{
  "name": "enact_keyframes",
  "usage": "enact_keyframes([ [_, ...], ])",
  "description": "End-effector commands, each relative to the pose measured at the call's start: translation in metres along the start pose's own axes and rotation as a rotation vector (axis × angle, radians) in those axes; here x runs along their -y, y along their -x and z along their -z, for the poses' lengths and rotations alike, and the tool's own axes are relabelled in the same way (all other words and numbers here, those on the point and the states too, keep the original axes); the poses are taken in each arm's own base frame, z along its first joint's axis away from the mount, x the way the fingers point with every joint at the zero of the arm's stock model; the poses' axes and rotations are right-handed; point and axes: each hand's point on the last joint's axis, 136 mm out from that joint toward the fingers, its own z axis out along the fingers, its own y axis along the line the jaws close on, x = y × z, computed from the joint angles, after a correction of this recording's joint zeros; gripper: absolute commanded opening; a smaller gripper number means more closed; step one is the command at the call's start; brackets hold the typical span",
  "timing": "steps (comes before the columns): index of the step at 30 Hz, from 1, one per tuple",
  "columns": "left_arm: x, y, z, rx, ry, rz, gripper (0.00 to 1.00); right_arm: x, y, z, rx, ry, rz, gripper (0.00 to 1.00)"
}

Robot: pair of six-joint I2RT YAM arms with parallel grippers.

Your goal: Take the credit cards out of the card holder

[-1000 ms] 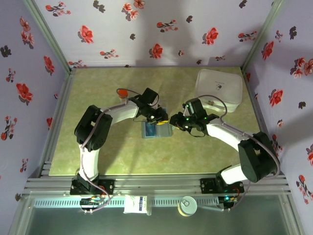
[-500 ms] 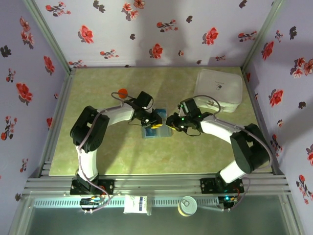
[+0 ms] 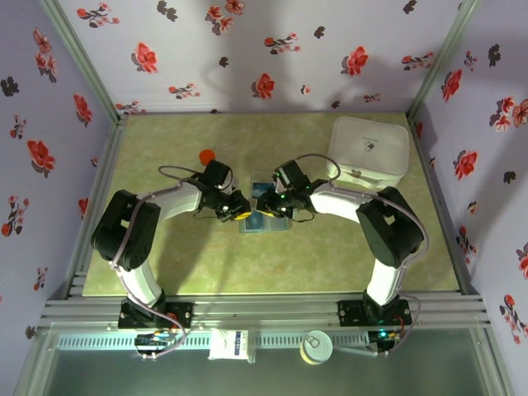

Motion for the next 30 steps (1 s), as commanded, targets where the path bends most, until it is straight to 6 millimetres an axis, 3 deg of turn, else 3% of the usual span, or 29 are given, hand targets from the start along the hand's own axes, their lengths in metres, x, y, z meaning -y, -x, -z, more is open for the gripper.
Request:
enact_keyframes([
  [1, -0.011, -0.001, 0.006, 0.017, 0.053, -0.034, 0.13, -0.003, 0.001, -0.004, -0.026, -0.016, 0.033, 0.27],
  [12, -0.033, 0.001, -0.002, 0.002, 0.149, -0.052, 0.05, 0.004, 0.001, -0.017, -0.059, -0.037, 0.035, 0.27],
  [30, -0.011, 0.005, 0.001, 0.009, 0.067, -0.046, 0.05, 0.012, -0.002, -0.028, -0.086, -0.046, 0.033, 0.25],
])
